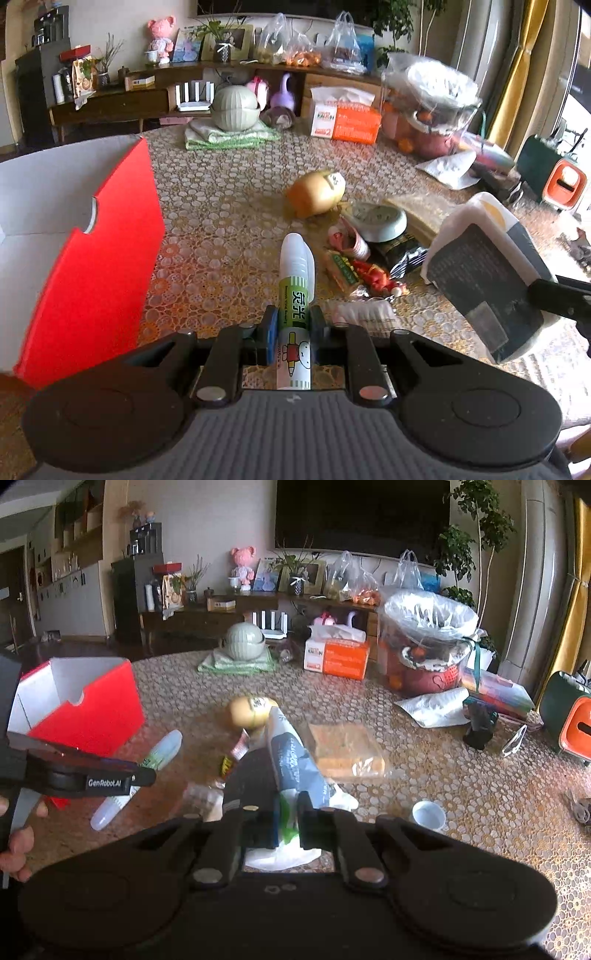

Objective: Organize objects
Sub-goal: 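Carry marker in left tool into red box while right tool carries packet there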

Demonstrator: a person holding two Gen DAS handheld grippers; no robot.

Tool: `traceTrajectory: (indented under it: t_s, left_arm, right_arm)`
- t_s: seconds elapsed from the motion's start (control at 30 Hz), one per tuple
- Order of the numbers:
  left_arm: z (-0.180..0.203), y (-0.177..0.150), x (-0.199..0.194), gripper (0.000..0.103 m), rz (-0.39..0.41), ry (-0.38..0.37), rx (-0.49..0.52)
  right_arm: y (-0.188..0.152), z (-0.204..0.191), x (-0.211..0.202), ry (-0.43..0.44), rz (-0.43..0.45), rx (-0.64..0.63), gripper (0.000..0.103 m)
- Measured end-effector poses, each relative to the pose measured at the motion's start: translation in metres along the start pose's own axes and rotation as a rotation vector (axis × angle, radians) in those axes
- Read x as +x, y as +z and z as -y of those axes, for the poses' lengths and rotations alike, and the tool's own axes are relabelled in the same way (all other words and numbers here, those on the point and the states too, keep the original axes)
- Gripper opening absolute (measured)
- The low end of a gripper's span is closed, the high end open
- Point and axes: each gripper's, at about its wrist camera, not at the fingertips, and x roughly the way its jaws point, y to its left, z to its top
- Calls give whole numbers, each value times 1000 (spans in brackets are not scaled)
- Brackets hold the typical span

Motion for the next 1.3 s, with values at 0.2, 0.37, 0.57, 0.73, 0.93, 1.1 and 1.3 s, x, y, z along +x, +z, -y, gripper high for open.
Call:
traceTrajectory:
  t_s: [0.2, 0.37, 0.57, 0.73, 0.93, 1.1, 1.3]
  left_arm:
    - [-5, 5, -34, 16, 33, -42, -11]
    - [-16, 14, -62, 16, 44, -52, -31]
    - [-42, 26, -91, 16, 71, -46, -67]
    - [-69, 35, -111, 16, 96, -22, -80]
    - [-107, 44, -124, 17, 111, 31, -65]
    - [-143, 51, -130, 17, 118, 80, -57]
    - [-183, 59, -127, 17, 109, 143, -40]
  right_arm:
    - [18, -12, -15, 24, 25, -14, 9]
    - [37, -29, -23, 54, 31, -30, 9]
    - [64, -52, -26, 113, 30, -44, 9]
    - [88, -81, -23, 160, 30, -61, 9]
    - [107, -123, -13, 200, 34, -93, 9]
    - [120, -158, -2, 237, 33, -105, 9]
    - [127, -197, 19, 253, 10, -128, 9]
